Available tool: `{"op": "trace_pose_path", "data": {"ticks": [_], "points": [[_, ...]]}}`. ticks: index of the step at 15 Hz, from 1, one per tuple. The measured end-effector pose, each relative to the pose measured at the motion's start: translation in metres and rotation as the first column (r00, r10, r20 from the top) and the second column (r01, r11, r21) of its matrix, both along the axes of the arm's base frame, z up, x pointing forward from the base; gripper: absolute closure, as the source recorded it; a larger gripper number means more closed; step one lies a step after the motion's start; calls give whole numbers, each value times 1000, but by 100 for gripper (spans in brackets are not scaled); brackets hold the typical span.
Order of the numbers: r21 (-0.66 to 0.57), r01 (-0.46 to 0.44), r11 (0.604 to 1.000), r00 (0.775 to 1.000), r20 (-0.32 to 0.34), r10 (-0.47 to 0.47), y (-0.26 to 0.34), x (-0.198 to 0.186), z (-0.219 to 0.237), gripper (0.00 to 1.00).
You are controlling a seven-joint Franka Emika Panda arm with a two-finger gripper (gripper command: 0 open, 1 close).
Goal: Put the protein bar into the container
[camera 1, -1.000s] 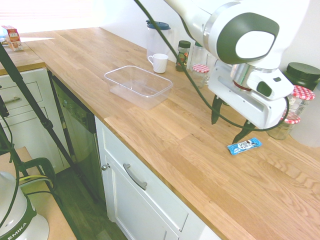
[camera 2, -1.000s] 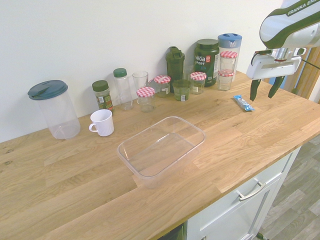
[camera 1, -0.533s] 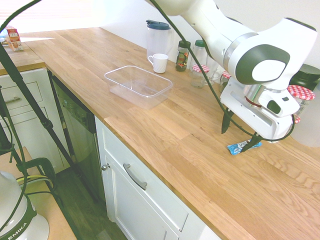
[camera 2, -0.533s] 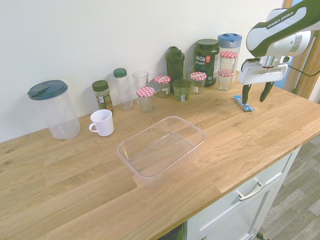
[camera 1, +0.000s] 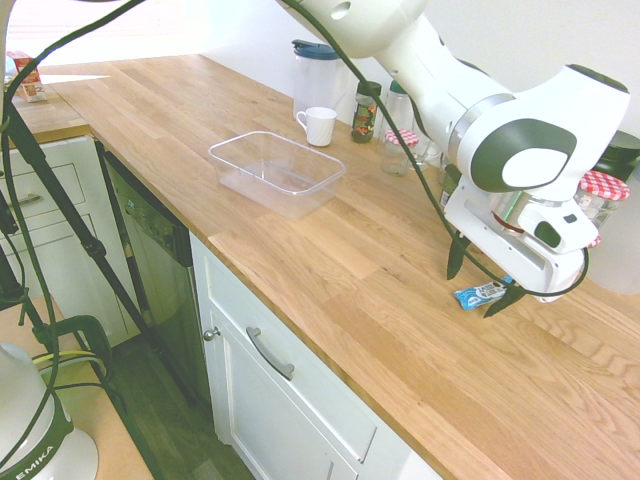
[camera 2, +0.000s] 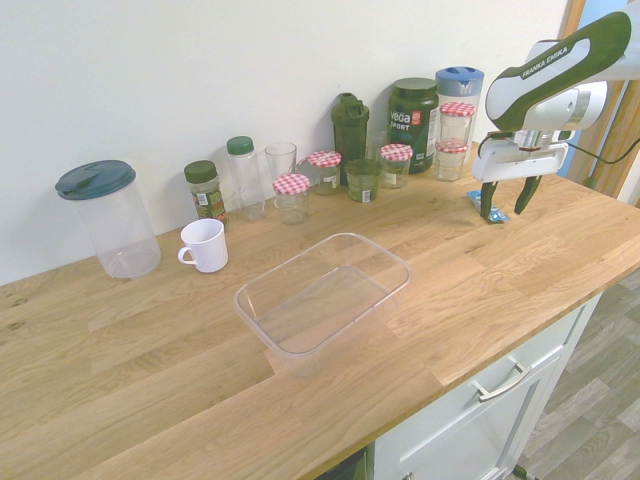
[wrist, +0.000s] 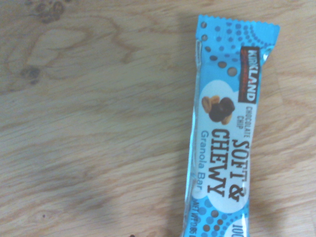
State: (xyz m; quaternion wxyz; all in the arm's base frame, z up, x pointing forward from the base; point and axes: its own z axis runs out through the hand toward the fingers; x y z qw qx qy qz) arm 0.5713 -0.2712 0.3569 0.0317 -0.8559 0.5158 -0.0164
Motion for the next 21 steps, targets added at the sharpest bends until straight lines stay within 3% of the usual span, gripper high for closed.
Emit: {"op": "trace_pose_path", "data": {"ticks": [5, 6, 21], "points": [[-12, 2, 1000, 1000, 4, -2, -10, 19, -1, 0], [-12, 1, 1000, 1000, 2, -1, -11, 22, -1, 100], [-12, -13, 1000, 1000, -18, 13, -8, 35, -16, 100]]}}
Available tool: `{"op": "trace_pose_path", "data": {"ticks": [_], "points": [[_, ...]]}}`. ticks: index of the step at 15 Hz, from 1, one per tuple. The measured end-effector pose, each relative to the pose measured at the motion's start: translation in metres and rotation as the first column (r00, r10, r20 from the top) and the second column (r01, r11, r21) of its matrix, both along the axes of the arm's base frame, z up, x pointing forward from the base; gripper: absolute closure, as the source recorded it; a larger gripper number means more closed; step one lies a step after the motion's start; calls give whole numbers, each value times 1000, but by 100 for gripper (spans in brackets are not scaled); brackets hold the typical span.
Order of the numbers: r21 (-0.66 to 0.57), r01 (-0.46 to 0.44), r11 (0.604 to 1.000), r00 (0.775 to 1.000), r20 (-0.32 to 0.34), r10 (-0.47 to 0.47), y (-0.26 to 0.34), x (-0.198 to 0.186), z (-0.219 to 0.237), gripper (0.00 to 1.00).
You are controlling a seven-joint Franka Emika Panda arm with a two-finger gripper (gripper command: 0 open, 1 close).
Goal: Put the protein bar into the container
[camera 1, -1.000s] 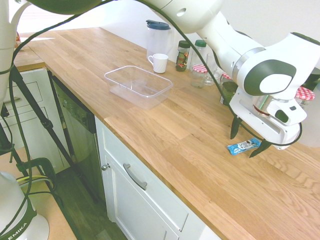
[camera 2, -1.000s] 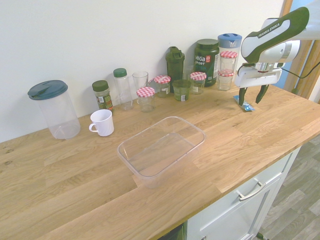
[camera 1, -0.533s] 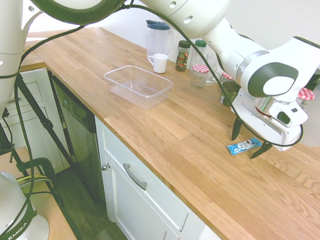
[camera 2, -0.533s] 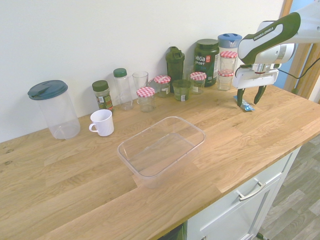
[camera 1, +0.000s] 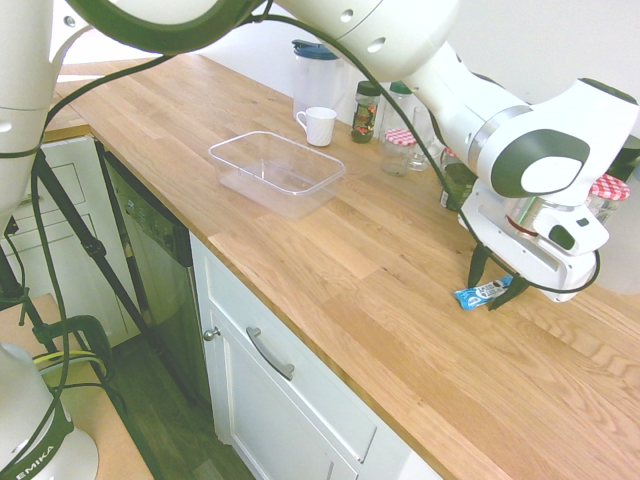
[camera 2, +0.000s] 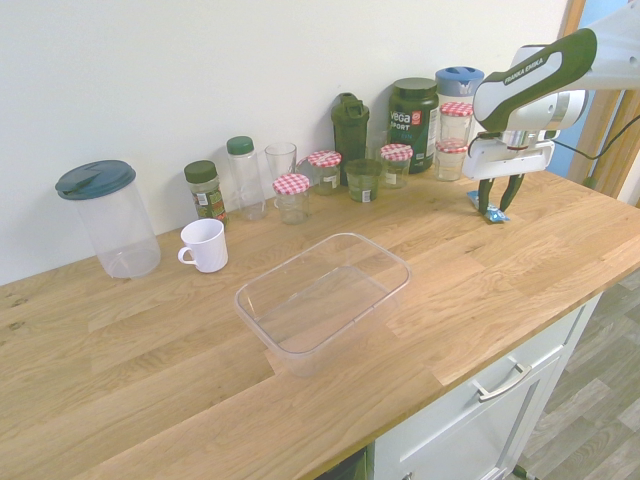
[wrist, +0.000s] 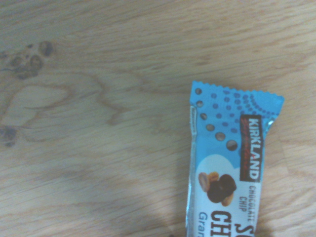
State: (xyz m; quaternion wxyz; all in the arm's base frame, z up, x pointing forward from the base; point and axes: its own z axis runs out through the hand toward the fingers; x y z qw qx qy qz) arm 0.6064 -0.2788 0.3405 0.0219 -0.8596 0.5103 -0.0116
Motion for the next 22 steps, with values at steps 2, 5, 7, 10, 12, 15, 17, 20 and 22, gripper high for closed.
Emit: {"op": "trace_pose_path", "data": {"ticks": [2, 5, 7, 10, 12, 15, 17, 20, 22], "points": [[-1, -2, 1000, 1000, 1, 2, 1, 1, 0, 100], [-2, -3, 1000, 1000, 2, 3, 1, 1, 0, 100], [-3, -3, 1000, 1000, 3, 3, 2, 1, 0, 100], [-8, -8, 1000, 1000, 17, 8, 5, 3, 8, 100], [-21, -23, 1000, 998, 56, 24, 14, 2, 37, 100], [-44, -68, 997, 990, 117, 73, 56, -13, 99, 100], [-65, -105, 992, 985, 133, 113, 108, -27, 127, 100], [-100, -163, 982, 974, 140, 176, 207, -46, 150, 100], [-124, -204, 971, 966, 137, 221, 268, -53, 153, 100]]}}
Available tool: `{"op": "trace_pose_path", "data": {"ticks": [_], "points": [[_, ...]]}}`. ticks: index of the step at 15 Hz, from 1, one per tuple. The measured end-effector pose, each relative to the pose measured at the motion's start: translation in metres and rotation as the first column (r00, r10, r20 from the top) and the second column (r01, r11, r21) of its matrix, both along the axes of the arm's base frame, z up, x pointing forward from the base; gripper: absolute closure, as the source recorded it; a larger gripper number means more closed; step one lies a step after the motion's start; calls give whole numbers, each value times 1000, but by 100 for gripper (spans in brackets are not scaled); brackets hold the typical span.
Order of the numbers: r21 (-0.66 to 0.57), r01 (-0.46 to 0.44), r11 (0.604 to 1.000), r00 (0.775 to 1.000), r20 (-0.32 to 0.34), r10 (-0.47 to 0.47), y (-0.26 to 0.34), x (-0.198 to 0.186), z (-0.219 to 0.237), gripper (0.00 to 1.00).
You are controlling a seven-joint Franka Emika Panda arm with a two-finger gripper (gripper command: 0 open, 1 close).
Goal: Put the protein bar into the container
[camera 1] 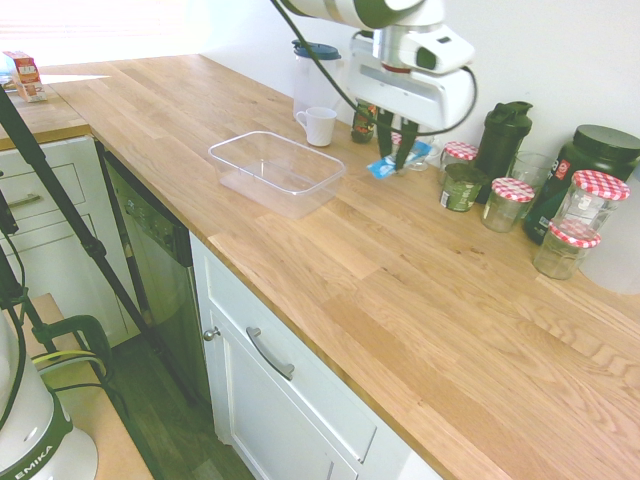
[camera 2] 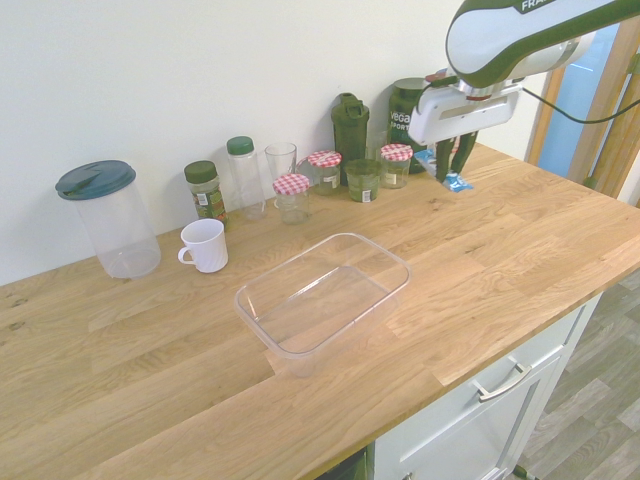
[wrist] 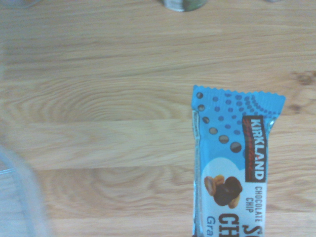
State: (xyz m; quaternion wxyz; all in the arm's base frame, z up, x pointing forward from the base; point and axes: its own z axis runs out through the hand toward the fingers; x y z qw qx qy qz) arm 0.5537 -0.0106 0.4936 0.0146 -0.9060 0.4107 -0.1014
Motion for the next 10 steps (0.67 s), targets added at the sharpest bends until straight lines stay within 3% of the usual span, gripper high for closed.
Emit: {"op": "trace_pose_path", "data": {"ticks": [5, 10], "points": [[-66, -73, 995, 997, -5, 73, 125, -11, -11, 100], [-110, -101, 989, 994, -51, 96, 174, -11, -53, 100]]}}
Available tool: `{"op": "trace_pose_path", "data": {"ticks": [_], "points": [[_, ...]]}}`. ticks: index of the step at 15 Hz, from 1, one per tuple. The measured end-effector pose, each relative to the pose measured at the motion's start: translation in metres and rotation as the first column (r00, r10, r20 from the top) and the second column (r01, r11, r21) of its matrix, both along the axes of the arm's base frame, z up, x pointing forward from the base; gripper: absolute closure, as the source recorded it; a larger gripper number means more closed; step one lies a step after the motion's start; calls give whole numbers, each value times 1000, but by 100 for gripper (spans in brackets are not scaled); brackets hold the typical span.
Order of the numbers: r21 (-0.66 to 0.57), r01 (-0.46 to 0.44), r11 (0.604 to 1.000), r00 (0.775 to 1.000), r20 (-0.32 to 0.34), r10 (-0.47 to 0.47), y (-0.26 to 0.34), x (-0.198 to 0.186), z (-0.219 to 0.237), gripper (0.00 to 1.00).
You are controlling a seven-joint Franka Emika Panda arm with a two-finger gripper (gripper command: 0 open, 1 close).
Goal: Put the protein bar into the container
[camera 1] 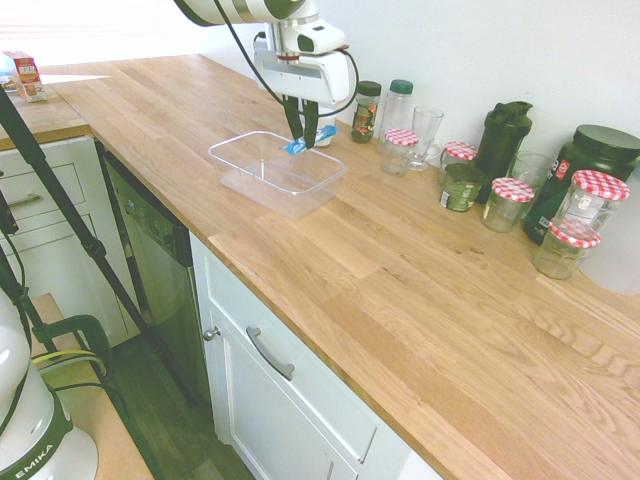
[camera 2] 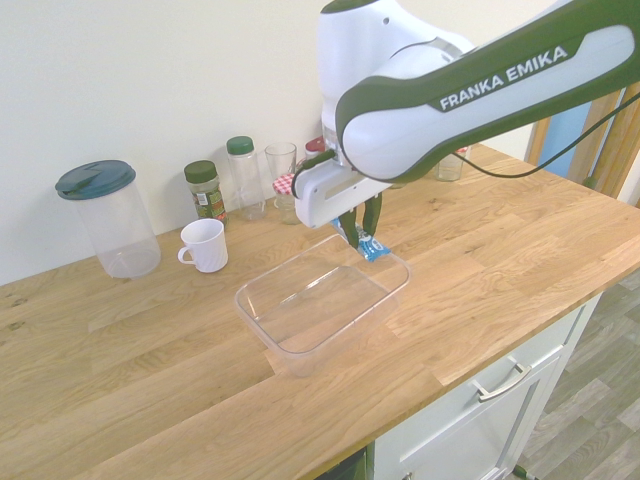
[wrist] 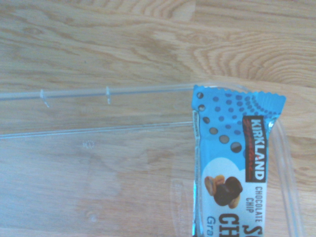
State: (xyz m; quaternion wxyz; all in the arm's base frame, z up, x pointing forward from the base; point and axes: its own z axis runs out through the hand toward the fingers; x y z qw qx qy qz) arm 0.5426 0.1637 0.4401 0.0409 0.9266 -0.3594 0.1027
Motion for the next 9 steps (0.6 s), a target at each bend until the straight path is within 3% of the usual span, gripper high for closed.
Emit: {"op": "trace_pose_path", "data": {"ticks": [9], "points": [[-35, -4, 999, 999, -51, 2, 7, 11, -42, 100]]}}
